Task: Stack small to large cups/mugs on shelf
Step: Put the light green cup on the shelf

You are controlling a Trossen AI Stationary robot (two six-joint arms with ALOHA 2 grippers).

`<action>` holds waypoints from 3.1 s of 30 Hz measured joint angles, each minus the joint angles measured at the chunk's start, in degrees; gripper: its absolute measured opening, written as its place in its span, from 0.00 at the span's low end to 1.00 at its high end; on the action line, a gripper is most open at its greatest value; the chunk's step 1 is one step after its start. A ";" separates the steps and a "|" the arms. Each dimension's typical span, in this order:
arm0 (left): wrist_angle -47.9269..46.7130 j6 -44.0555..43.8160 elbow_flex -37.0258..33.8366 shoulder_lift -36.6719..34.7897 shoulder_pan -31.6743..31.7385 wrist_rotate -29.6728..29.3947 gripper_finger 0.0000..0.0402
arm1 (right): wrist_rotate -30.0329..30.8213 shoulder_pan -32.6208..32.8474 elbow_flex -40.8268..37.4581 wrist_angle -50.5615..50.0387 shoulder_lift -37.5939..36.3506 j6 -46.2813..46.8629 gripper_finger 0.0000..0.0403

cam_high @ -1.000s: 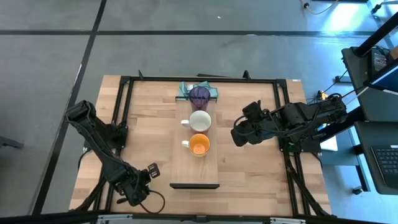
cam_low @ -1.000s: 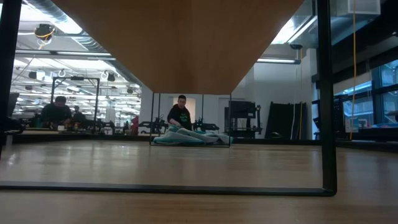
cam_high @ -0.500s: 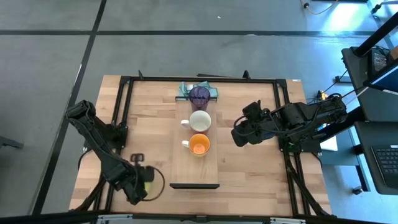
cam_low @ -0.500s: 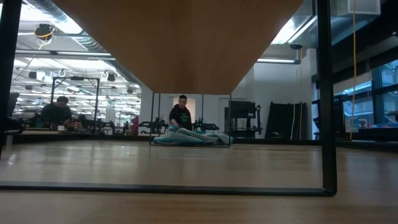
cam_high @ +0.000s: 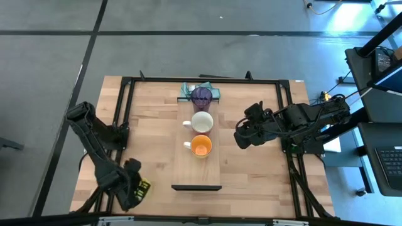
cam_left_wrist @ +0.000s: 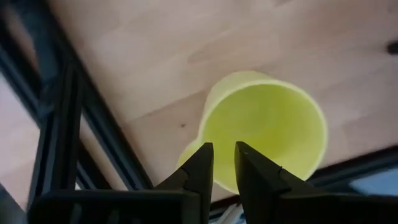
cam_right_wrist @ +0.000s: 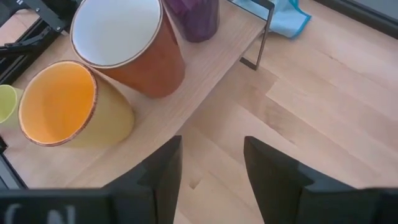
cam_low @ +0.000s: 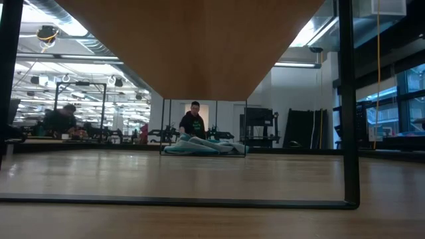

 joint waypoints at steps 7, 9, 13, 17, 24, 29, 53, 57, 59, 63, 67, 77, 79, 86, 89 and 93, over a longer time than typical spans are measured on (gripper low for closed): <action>0.67 -8.90 0.00 -0.04 -2.40 1.13 0.16 | 0.04 0.00 0.00 0.12 0.00 -1.08 0.43; 0.90 -9.26 0.00 -0.04 -2.40 0.46 0.16 | 0.04 0.00 0.00 0.16 0.00 -1.42 0.43; 0.83 -11.69 0.00 -0.04 -2.40 -0.61 0.17 | 0.08 0.00 0.00 0.19 0.00 -1.45 0.43; -1.28 -11.86 -0.02 -0.04 -3.12 -1.54 0.19 | 0.11 0.00 0.00 0.21 0.00 -1.45 0.43; -1.68 -10.83 -0.04 -0.04 -6.00 -12.18 0.20 | 0.15 0.00 0.00 0.23 0.00 -1.45 0.43; -3.86 -15.86 -0.11 -0.04 -7.51 -9.49 0.20 | 0.15 0.00 0.00 0.23 0.00 -1.64 0.43; 11.20 -14.80 -4.64 -0.09 -5.67 -1.45 0.20 | 0.61 -0.22 0.00 0.23 0.00 -2.69 0.43; 12.88 -11.25 -4.96 -0.09 -5.74 -1.46 0.20 | 0.59 -0.22 0.00 0.23 0.00 -2.89 0.43; 11.50 -10.89 -4.96 -0.09 -5.74 -1.46 0.20 | 0.59 -0.22 0.00 0.23 0.00 -2.91 0.43; 10.66 -12.22 -5.01 -0.09 -5.73 -1.46 0.20 | 0.59 -0.22 0.00 0.25 0.00 -2.87 0.43; 10.63 -12.01 -5.01 -0.09 -5.52 -1.46 0.20 | 0.59 -0.22 0.00 0.26 0.00 -2.82 0.43; 8.44 -11.62 -5.01 -0.07 -5.20 -0.89 0.20 | 0.59 -0.22 0.00 0.32 0.00 -2.76 0.43; 8.34 -11.62 -5.01 -0.07 -5.06 -2.32 0.20 | 0.59 -0.22 0.00 0.35 0.00 -2.76 0.43; 7.24 -11.75 -5.01 -0.04 -3.61 -3.48 0.20 | 0.59 -0.22 0.00 1.08 0.00 -2.76 0.43; 6.23 -12.13 -5.01 -0.04 -3.40 -3.64 0.20 | 0.59 -0.22 0.00 1.11 -0.01 -2.76 0.43; 5.89 -12.29 -4.99 -0.04 -3.46 -2.65 0.20 | 0.59 -0.22 0.00 1.11 -0.02 -2.74 0.43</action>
